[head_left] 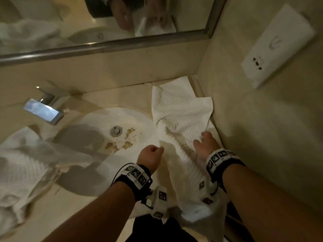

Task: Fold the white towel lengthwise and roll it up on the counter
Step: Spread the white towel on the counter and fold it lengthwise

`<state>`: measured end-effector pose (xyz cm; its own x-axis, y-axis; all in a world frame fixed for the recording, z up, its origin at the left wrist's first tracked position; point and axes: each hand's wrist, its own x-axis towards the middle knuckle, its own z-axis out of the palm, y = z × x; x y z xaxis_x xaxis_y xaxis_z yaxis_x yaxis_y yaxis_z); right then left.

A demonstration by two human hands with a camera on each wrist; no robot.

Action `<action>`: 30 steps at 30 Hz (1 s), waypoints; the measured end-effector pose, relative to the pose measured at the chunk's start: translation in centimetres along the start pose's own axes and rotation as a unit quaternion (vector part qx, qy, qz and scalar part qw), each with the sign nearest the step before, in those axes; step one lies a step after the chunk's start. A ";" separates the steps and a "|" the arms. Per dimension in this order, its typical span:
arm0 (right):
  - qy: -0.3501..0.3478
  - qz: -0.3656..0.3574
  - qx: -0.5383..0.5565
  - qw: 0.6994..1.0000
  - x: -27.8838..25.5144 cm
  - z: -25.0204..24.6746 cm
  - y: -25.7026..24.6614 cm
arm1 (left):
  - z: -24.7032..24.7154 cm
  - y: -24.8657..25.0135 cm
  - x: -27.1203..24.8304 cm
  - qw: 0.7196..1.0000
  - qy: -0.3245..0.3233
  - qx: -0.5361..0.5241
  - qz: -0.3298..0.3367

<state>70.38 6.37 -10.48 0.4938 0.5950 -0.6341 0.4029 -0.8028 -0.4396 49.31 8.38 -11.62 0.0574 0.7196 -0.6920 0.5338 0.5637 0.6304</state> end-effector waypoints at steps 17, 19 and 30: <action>0.085 0.060 0.144 0.984 9.0 -2.4 -4.8 | -0.7 9.5 10.1 0.910 -0.059 0.398 0.101; 0.054 0.046 0.075 0.995 8.8 -2.5 -6.0 | -1.6 8.0 10.4 0.923 -0.108 0.361 0.074; -0.075 -0.071 0.237 0.966 8.3 -0.4 -15.0 | -6.3 6.8 11.3 0.985 0.078 0.131 0.082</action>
<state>68.72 23.39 -8.94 0.3282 0.7165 -0.6155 0.0434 -0.6624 -0.7479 48.27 22.88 -12.89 0.0405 0.8574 -0.5131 0.7293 0.3257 0.6018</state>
